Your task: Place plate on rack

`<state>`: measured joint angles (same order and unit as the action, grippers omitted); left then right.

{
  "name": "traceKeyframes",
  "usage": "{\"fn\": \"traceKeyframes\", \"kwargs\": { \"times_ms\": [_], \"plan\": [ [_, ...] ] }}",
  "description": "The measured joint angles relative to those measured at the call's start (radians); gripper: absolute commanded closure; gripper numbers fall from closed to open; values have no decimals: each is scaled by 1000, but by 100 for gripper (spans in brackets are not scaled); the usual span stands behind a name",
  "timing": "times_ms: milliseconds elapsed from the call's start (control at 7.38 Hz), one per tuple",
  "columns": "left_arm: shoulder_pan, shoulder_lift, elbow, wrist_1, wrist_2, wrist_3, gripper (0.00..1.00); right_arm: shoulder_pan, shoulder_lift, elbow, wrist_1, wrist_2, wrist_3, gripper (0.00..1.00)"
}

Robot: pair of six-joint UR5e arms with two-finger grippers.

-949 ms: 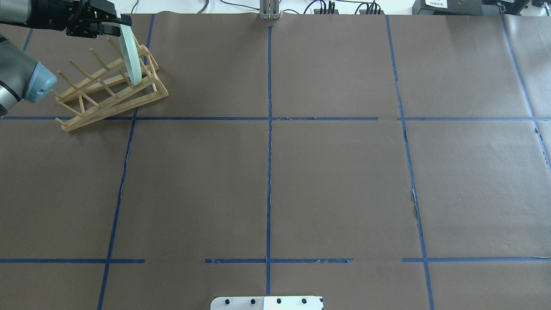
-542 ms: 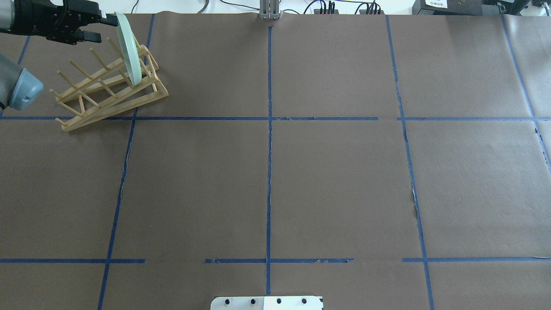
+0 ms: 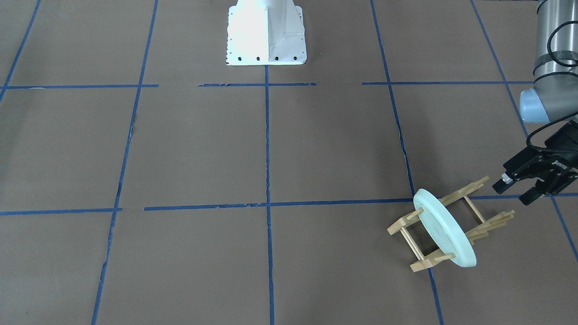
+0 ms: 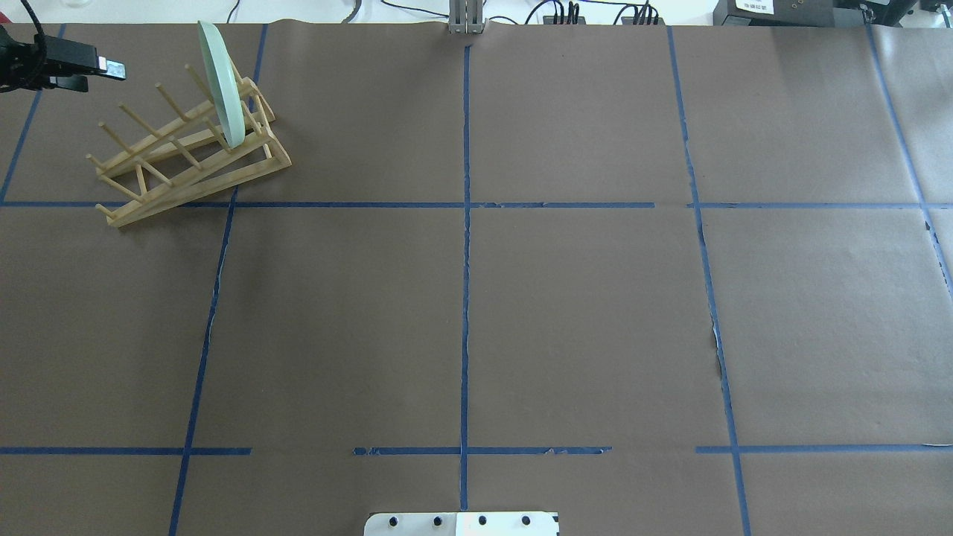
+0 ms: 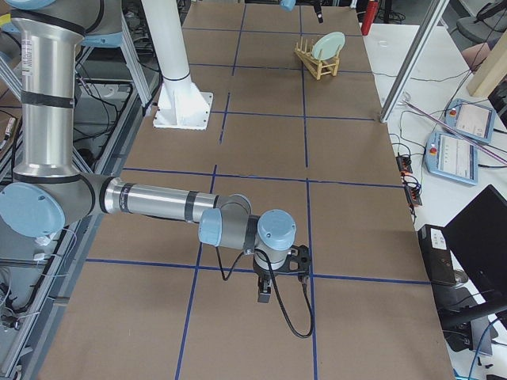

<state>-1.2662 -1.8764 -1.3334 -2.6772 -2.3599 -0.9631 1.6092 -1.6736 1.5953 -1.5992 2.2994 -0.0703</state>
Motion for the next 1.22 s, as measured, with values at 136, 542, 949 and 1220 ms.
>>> {"fn": "traceKeyframes", "kwargs": {
  "times_ms": [136,542,949,1220],
  "plan": [
    [-35,51,-34,111,2,157,0,0,0,0,0,0,1,0],
    [-197,152,-144,573,6,664,0,0,0,0,1,0,0,0],
    [-356,180,-186,946,9,1041,0,0,0,0,0,0,0,0],
    [-410,277,-233,1008,9,1147,0,0,0,0,1,0,1,0]
  ]
}}
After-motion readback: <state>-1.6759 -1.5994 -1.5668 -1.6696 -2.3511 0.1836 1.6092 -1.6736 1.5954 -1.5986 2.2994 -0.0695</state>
